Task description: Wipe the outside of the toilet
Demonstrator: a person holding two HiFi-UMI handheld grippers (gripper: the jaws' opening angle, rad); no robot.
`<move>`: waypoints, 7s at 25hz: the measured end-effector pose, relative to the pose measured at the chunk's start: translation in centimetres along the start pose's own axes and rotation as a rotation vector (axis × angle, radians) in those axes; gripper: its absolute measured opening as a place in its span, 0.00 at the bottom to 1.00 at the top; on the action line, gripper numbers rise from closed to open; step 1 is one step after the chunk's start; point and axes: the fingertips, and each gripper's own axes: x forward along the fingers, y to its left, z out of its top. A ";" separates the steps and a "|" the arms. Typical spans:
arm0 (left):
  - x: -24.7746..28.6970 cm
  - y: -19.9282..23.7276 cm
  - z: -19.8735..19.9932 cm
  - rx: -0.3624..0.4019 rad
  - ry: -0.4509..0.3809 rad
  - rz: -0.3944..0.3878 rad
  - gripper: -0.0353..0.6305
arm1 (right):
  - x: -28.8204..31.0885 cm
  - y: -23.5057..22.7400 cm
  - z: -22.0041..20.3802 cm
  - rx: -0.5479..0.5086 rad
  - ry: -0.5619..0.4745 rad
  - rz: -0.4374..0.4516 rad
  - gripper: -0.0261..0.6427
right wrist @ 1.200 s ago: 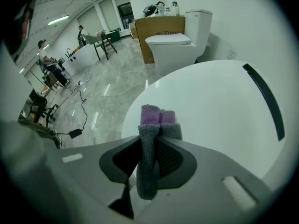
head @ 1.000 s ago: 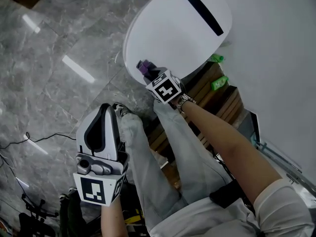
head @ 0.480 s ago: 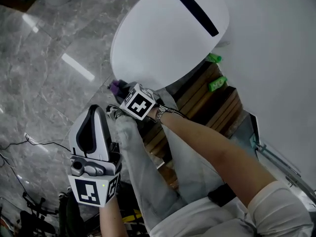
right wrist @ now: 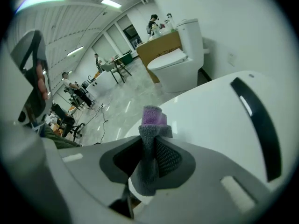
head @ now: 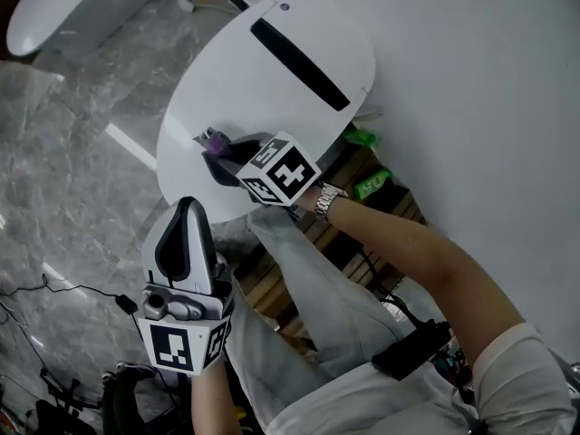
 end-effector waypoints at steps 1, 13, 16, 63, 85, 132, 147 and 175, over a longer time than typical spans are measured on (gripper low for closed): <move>1.4 -0.8 0.2 -0.001 -0.006 -0.008 0.06 | -1.9 -2.5 0.7 0.006 -0.012 -0.025 0.16; 11.0 -5.3 -1.3 0.030 0.034 -0.041 0.06 | -18.4 -30.0 4.2 -0.023 -0.046 -0.429 0.16; 11.7 -5.4 -1.9 0.032 0.048 -0.033 0.06 | -20.0 -35.1 4.6 -0.085 -0.002 -0.545 0.16; -4.9 8.9 -1.3 -0.004 0.042 0.062 0.06 | -2.5 -20.6 2.4 -0.218 0.184 -0.648 0.16; -15.4 18.3 2.3 -0.021 -0.045 0.199 0.06 | 12.8 1.3 1.4 -0.117 0.252 -0.356 0.16; 15.7 3.1 3.1 0.021 -0.037 0.125 0.06 | -14.2 -34.1 15.5 -0.105 0.025 -0.460 0.17; 12.8 8.8 -2.7 -0.016 0.045 0.106 0.06 | -7.5 -37.3 16.8 -0.189 0.129 -0.589 0.17; 1.8 20.1 0.9 -0.035 0.073 0.055 0.06 | 5.2 -19.5 15.5 -0.122 0.096 -0.524 0.16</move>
